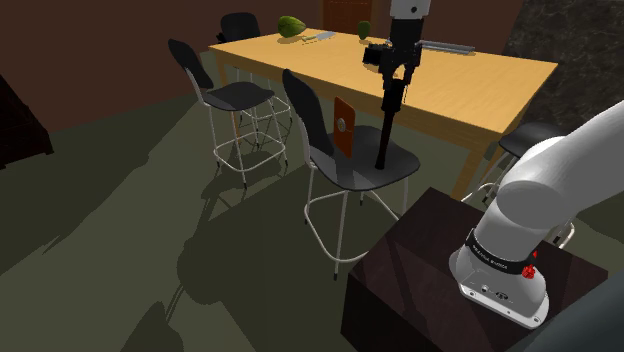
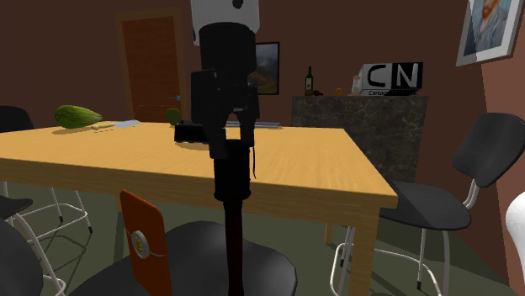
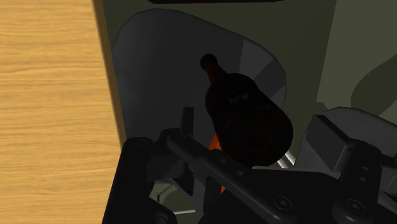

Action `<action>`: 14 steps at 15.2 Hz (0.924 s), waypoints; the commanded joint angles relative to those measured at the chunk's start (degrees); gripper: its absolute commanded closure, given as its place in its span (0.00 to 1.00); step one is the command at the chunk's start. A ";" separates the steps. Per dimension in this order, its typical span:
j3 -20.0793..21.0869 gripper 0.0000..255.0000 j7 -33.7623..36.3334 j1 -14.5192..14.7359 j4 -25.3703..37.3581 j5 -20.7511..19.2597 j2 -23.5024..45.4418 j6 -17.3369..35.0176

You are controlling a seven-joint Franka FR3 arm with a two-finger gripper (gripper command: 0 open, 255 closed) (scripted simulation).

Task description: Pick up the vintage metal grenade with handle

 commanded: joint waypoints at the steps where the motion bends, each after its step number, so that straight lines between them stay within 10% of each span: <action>1: 0.02 0.00 0.04 0.01 -0.57 0.01 -0.03 0.57; 2: -0.01 1.00 0.00 -0.01 -0.67 -0.01 -0.10 0.61; 14: 0.09 1.00 0.10 0.06 1.85 0.07 0.10 -1.72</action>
